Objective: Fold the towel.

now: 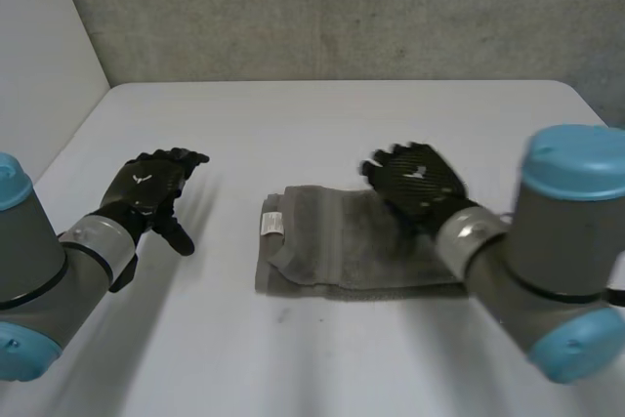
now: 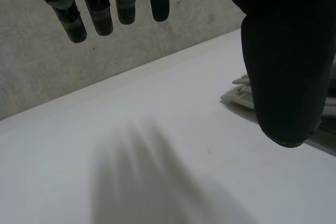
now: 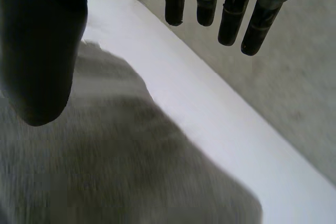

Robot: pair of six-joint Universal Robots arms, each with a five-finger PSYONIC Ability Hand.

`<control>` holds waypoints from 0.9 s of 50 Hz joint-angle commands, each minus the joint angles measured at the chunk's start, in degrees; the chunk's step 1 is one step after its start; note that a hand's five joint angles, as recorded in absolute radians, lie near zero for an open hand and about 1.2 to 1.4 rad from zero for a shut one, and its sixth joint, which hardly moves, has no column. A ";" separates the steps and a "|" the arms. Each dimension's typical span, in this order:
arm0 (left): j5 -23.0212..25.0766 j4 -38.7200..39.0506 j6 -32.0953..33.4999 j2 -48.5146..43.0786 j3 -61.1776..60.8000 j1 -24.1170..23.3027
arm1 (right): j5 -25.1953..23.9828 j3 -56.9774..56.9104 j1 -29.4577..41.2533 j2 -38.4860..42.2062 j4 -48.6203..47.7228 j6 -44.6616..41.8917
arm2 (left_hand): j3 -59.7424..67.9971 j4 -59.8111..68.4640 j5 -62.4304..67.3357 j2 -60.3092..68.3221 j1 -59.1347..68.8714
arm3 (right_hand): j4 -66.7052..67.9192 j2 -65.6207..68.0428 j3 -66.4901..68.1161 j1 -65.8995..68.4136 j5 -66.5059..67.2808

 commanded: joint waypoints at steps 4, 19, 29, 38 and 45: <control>-0.27 -0.01 0.13 -0.08 1.37 -5.64 | -7.90 13.08 -15.23 -1.43 -1.46 0.08 | 0.48 0.46 -1.66 0.59 0.07 | -0.58 -0.04 0.24 1.10 1.03; -0.45 -0.09 -0.14 0.09 0.49 -6.87 | -3.45 14.35 -18.51 -2.04 -11.40 -6.49 | 0.48 0.46 -1.66 0.59 0.07 | 65.14 65.68 65.96 66.82 66.75; -0.71 -0.62 -0.14 2.64 1.54 -6.87 | 0.26 -2.60 7.12 5.22 -9.56 -19.23 | 0.48 0.46 -1.66 0.59 0.07 | 65.14 65.68 65.96 66.82 66.75; -1.67 -1.23 -0.40 5.72 2.95 -6.43 | -0.18 -13.87 19.28 18.59 2.37 -25.93 | 0.48 0.46 -1.66 0.59 0.07 | 65.14 65.68 65.96 66.82 66.75; -5.19 -3.35 -1.54 5.81 5.68 -7.75 | 1.66 -13.62 19.03 14.76 4.51 -20.60 | 0.48 0.46 -1.66 0.59 0.07 | 0.09 0.63 0.91 1.77 1.70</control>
